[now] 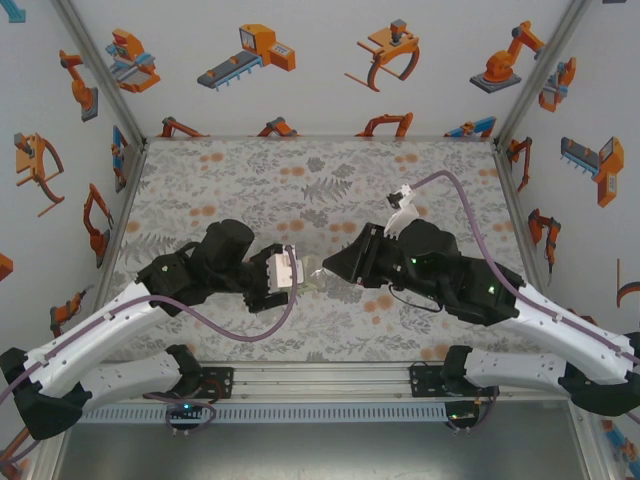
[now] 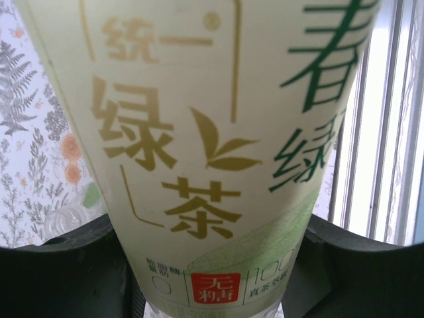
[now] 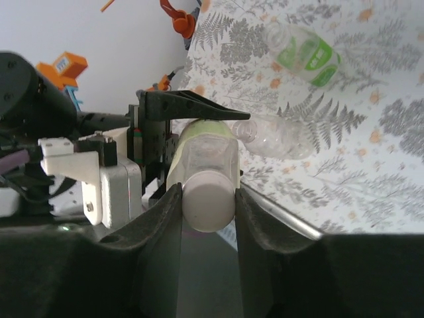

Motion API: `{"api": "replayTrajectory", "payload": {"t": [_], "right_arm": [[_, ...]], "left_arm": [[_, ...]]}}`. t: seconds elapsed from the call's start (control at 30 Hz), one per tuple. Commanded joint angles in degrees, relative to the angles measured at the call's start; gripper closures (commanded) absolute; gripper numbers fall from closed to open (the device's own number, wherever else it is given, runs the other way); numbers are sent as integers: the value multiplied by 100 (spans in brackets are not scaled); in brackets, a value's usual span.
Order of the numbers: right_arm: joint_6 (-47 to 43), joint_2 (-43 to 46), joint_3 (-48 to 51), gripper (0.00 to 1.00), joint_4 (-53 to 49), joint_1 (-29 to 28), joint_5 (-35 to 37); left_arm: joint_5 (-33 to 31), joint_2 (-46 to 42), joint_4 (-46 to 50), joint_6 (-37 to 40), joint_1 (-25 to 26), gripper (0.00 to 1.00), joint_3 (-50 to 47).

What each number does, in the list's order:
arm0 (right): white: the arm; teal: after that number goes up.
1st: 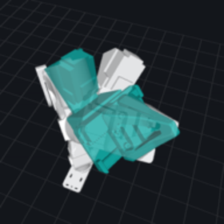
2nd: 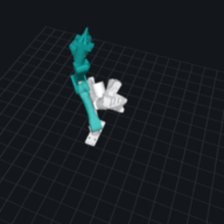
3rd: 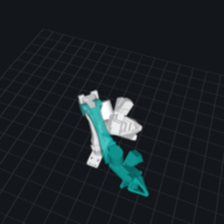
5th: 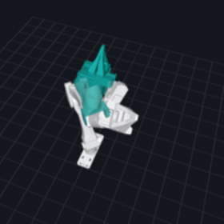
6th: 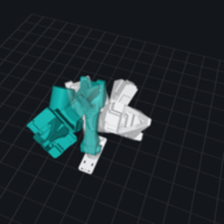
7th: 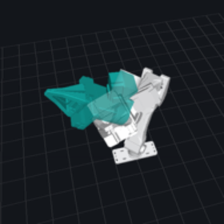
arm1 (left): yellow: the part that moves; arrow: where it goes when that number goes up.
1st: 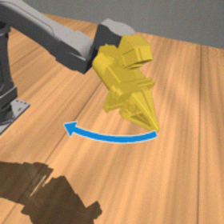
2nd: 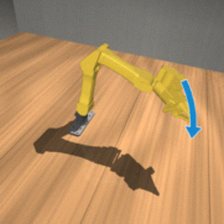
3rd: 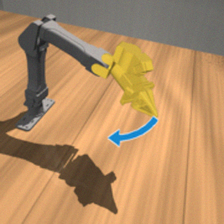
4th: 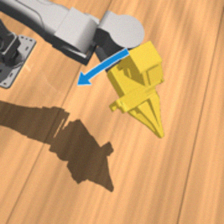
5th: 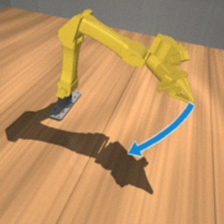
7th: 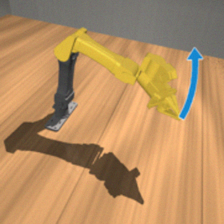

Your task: Screw on the bottle caps

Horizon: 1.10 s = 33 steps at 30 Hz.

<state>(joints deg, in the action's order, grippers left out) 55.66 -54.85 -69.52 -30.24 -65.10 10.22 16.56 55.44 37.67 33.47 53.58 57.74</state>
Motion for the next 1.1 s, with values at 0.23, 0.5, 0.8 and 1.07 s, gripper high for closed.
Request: {"api": "replayTrajectory", "payload": {"t": [0.23, 0.5, 0.8, 1.07], "right_arm": [[-4466, 526, -48, 48, 881, 67, -1393], [-6969, 417, -147, 47, 189, 60, -3059], [-7165, 325, -10, 54, 361, 60, -3120], [-7123, 272, 9, 59, 242, 64, -3092]], "left_arm": [[799, -165, 168, 327, 104, 100, 1], [1077, -217, 239, 335, 109, 100, 16], [1130, -209, 259, 313, 109, 100, 35], [1115, -247, 260, 318, 109, 100, 32]]}}
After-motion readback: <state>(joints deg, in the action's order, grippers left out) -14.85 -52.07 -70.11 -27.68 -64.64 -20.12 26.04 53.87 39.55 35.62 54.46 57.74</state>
